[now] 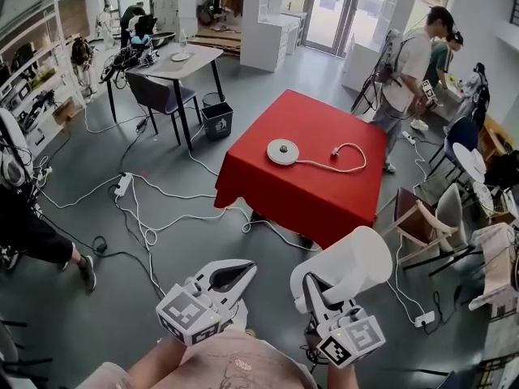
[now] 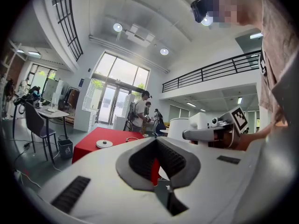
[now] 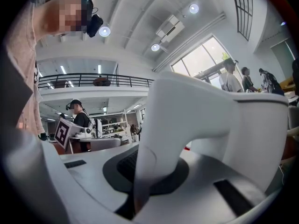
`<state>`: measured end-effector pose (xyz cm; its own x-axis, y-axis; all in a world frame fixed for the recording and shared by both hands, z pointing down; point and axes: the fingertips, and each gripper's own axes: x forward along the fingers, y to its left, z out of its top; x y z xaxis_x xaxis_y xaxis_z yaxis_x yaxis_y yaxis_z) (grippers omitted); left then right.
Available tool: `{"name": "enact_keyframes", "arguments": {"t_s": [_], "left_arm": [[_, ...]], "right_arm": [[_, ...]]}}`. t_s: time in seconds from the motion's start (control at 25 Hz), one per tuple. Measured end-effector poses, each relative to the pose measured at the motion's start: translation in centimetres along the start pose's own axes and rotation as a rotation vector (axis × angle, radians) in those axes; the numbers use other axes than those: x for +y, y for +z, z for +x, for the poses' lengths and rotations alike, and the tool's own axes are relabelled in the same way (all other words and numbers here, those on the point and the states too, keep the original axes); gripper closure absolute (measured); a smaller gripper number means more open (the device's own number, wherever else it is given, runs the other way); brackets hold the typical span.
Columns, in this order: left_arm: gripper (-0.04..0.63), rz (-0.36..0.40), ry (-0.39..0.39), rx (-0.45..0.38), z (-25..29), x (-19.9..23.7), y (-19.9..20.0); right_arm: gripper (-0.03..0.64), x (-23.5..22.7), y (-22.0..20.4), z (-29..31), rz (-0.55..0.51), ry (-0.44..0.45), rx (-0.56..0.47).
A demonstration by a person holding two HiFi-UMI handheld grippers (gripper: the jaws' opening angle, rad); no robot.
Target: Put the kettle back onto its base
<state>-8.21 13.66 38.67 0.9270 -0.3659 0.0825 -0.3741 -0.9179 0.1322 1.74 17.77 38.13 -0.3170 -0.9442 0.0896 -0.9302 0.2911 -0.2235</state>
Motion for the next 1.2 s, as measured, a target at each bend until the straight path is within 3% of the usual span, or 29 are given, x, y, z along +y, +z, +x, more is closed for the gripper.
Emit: {"name": "enact_keyframes", "arguments": {"t_s": [0.56, 1.08, 1.2], "left_arm": [[0.604, -0.005, -0.020, -0.011, 3.6, 3.3, 0.2], [0.604, -0.012, -0.040, 0.010, 9.5, 9.6, 2.5], [0.604, 0.021, -0.057, 0.017, 10.9, 11.5, 2.5]], "right_arm": [[0.586, -2.7, 0.8, 3.5, -0.008, -0.001, -0.013], [0.586, -7.0, 2.7, 9.9, 0.004, -0.012, -0.012], [0.586, -8.1, 3.0, 12.0, 0.011, -0.022, -0.012]]}}
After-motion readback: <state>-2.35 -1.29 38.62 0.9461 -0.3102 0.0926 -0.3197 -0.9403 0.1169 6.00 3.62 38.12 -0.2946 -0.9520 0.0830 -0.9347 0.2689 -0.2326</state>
